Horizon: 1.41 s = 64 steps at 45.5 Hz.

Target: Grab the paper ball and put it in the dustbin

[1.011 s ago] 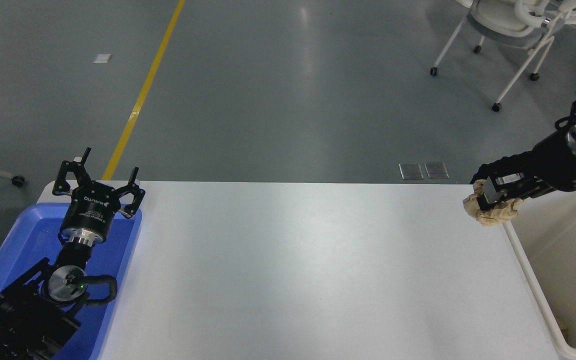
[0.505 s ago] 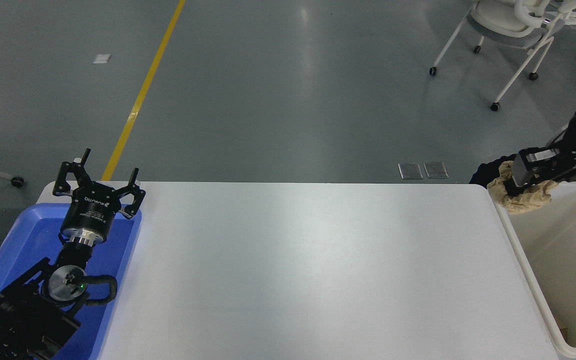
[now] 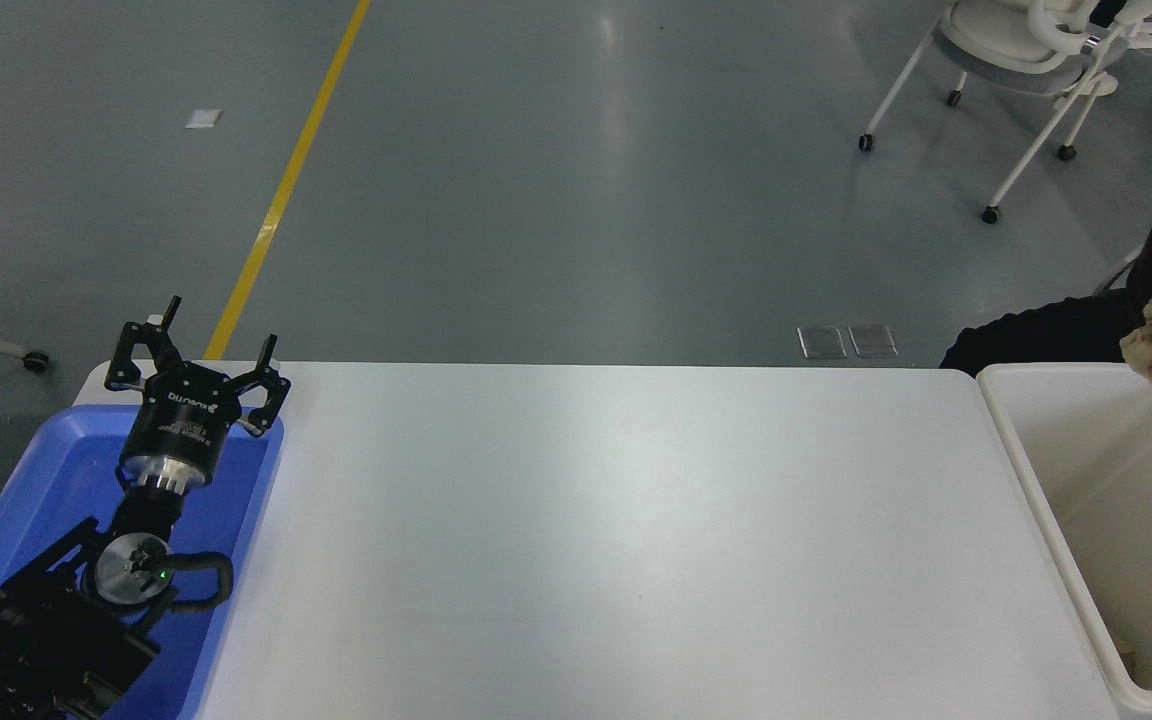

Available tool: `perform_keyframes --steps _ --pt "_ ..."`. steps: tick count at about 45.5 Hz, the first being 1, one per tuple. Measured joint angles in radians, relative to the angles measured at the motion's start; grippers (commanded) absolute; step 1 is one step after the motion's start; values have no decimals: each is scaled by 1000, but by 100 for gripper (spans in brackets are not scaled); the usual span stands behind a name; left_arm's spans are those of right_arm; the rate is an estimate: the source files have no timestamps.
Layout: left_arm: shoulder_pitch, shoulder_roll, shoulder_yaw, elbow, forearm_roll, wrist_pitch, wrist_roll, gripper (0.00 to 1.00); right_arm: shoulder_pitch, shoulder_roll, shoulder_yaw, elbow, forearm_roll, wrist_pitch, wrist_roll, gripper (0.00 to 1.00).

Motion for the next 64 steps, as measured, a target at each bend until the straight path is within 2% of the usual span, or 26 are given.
perform_keyframes --steps 12,24,25,26,27,28,29,41,64 --pt "0 0 0 0 0 0 0 100 -496 -37 297 -292 15 -136 -7 0" --pt "-1 -1 -2 0 0 -1 0 100 -912 83 674 -589 105 -197 -23 0" --pt "-1 -1 -2 0 0 -1 0 100 -938 95 700 -609 117 -209 -30 2" --pt "-1 -1 -2 0 0 -1 0 100 -955 103 716 -622 125 -216 -35 17" --pt "-1 -1 -2 0 0 -1 0 100 -971 112 732 -632 133 -224 -41 46" --pt "-1 -1 -2 0 0 -2 0 100 -994 125 754 -644 144 -236 -50 82" --pt "-1 -1 -2 0 0 -2 0 100 -1008 133 769 -652 151 -244 -56 100" --pt "-1 -1 -1 -1 0 -2 0 100 -1118 205 889 -714 205 -314 -125 100" --pt "-2 -1 -1 -1 0 -2 0 100 -1154 226 932 -732 224 -340 -150 100"
